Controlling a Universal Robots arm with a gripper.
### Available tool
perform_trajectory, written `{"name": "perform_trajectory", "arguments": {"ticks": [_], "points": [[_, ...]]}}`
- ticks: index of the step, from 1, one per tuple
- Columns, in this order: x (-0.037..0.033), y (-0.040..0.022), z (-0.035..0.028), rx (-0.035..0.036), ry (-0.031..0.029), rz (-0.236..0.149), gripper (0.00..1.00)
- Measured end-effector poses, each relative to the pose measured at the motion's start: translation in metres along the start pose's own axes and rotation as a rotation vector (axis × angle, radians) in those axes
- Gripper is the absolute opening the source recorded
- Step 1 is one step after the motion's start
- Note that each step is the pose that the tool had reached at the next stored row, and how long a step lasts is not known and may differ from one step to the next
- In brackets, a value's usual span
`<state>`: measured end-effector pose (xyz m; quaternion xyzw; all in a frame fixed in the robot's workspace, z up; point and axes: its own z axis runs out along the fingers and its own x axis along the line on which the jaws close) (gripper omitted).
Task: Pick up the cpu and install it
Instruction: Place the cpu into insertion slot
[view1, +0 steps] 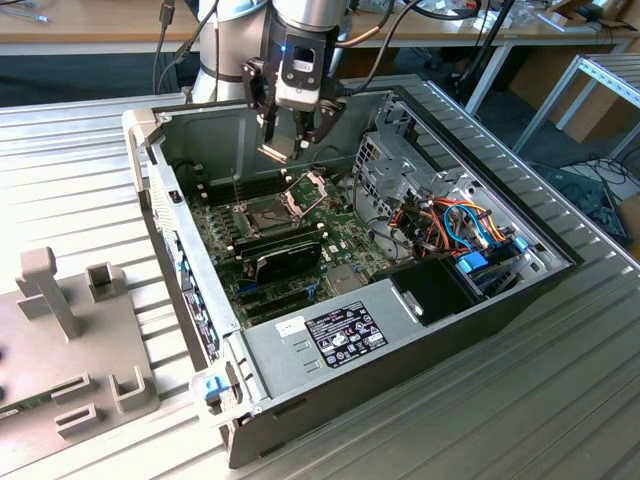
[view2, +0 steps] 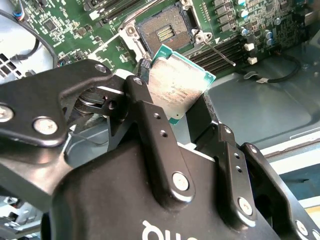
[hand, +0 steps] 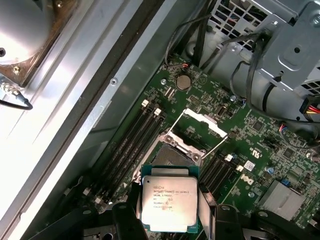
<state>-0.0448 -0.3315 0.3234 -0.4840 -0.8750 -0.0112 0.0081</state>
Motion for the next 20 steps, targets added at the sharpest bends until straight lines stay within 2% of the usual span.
{"name": "perform_trajectory", "arguments": {"ticks": [16,20], "points": [[0.0,0.0,0.0017,-0.0058,-0.0028,0.233,0.55],[-0.0001,0.0,0.0023,-0.0078,-0.0037,0.313,0.55]]}}
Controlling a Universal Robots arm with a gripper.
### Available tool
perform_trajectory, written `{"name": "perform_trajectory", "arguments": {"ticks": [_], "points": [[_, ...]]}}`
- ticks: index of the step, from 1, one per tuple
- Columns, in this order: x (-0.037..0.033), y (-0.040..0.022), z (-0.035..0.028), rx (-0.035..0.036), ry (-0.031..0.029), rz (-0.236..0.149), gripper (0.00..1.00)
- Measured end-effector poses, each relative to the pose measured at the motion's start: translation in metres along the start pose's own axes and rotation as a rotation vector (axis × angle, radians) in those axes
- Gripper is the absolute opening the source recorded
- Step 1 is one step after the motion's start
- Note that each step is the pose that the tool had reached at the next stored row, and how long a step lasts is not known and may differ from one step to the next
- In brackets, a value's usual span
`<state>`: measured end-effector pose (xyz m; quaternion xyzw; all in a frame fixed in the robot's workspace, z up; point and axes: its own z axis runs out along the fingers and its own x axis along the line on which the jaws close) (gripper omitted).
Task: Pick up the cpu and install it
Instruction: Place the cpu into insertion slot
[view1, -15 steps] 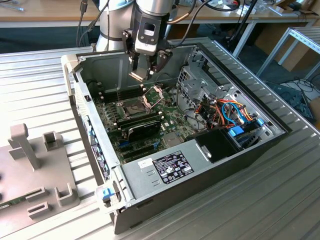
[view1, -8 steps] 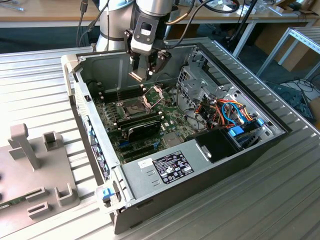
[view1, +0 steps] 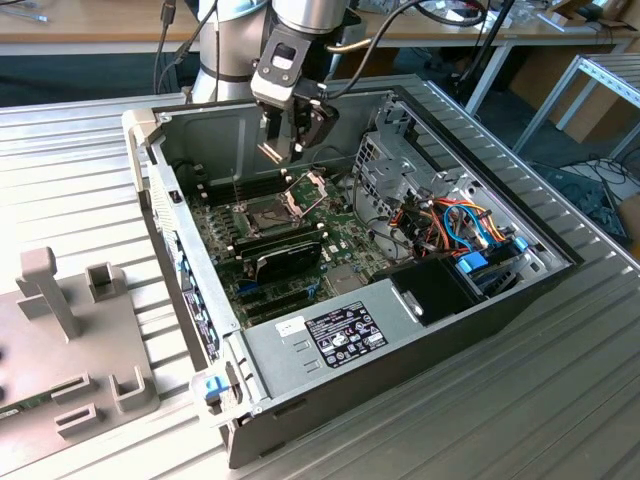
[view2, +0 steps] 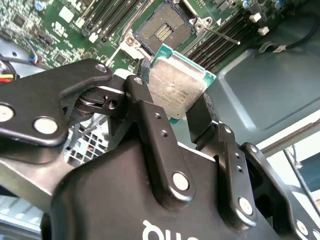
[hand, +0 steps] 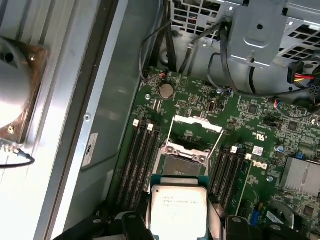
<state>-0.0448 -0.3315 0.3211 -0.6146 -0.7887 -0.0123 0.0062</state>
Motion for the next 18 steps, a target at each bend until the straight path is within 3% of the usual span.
{"name": "perform_trajectory", "arguments": {"ticks": [5,12,14,16,18], "points": [[0.0,0.0,0.0007,-0.0023,-0.0011,0.096,0.55],[0.0,0.0,0.0015,-0.005,-0.0024,0.199,0.55],[0.0,0.0,0.0019,-0.0063,-0.003,0.253,0.55],[0.0,0.0,0.0021,-0.0069,-0.0033,0.28,0.55],[0.0001,-0.0004,0.0021,-0.0071,-0.0033,0.282,0.55]]}}
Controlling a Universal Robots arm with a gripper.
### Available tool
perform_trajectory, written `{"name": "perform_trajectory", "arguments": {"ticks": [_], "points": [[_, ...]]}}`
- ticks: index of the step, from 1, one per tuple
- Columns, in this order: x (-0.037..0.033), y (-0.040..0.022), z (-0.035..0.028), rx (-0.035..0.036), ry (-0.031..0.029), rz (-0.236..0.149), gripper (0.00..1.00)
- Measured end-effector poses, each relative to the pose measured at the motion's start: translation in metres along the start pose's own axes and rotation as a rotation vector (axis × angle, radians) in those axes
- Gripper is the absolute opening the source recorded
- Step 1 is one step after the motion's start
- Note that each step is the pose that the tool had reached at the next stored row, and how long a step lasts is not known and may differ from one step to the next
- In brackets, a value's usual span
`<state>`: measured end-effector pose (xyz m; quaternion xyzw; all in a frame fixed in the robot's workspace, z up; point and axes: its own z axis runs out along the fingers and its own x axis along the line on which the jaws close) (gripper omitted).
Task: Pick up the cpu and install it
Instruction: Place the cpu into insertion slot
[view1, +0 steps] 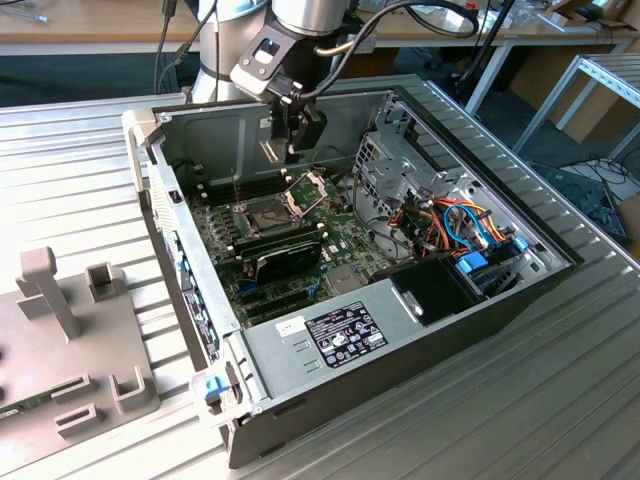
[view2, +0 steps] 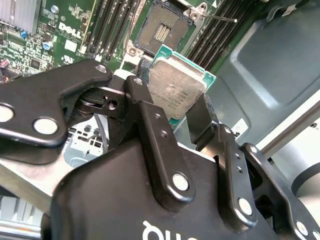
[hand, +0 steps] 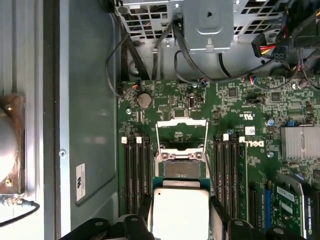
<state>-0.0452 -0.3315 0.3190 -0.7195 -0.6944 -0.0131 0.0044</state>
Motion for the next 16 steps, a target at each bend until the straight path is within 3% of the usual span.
{"name": "perform_trajectory", "arguments": {"ticks": [3,6,9,16], "points": [[-0.0002,-0.0048,0.0011,-0.0085,0.0003,-0.001,0.55],[-0.0003,-0.0074,0.0028,-0.0303,0.0013,-0.008,0.55],[-0.0004,-0.008,0.0047,-0.0437,0.0023,-0.029,0.55],[-0.001,-0.0111,0.0145,-0.0441,0.0028,-0.045,0.55]]}}
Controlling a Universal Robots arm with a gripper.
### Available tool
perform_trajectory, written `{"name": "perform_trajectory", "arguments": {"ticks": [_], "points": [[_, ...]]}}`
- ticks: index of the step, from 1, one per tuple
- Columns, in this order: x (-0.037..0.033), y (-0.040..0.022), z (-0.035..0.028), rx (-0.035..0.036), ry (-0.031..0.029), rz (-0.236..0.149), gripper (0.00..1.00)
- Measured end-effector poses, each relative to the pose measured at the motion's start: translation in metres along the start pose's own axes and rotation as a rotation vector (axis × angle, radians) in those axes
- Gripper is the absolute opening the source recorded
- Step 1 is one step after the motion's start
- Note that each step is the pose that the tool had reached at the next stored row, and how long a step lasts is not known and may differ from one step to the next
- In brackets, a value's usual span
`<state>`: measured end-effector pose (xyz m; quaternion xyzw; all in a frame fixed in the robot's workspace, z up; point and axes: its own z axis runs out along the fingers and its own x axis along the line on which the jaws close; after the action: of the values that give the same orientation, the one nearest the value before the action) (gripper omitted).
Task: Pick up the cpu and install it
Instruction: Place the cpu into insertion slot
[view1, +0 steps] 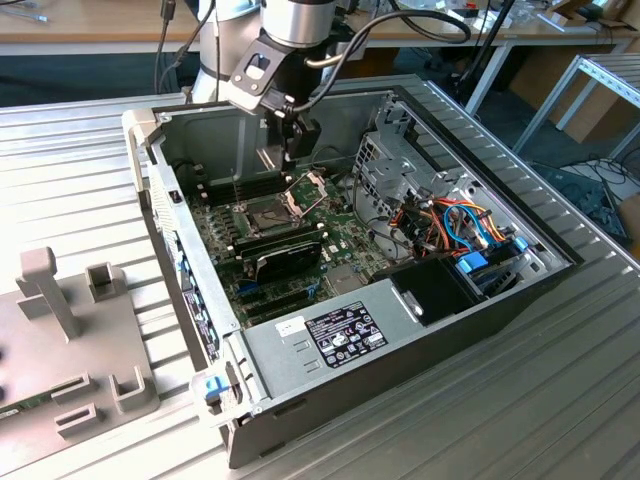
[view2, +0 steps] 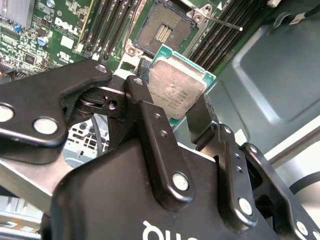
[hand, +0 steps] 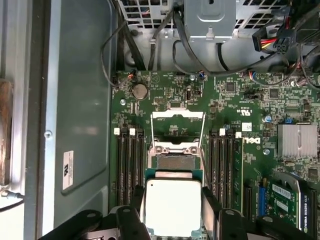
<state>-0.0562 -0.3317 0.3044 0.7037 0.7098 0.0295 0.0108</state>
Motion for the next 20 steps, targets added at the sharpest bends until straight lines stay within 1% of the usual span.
{"name": "perform_trajectory", "arguments": {"ticks": [1,3,4,14,16,20], "points": [[-0.0002,-0.0002,0.0016,0.0001,0.0,-0.001,0.55],[-0.0008,-0.0006,0.0077,0.0001,0.0002,-0.003,0.55],[-0.001,-0.0007,0.0098,0.0001,0.0003,-0.004,0.55],[-0.0024,-0.0019,0.0294,0.0002,0.0005,-0.008,0.55],[-0.0025,-0.002,0.0308,0.0003,0.0004,-0.008,0.55],[-0.0025,-0.002,0.0309,0.0002,0.0004,-0.008,0.55]]}}
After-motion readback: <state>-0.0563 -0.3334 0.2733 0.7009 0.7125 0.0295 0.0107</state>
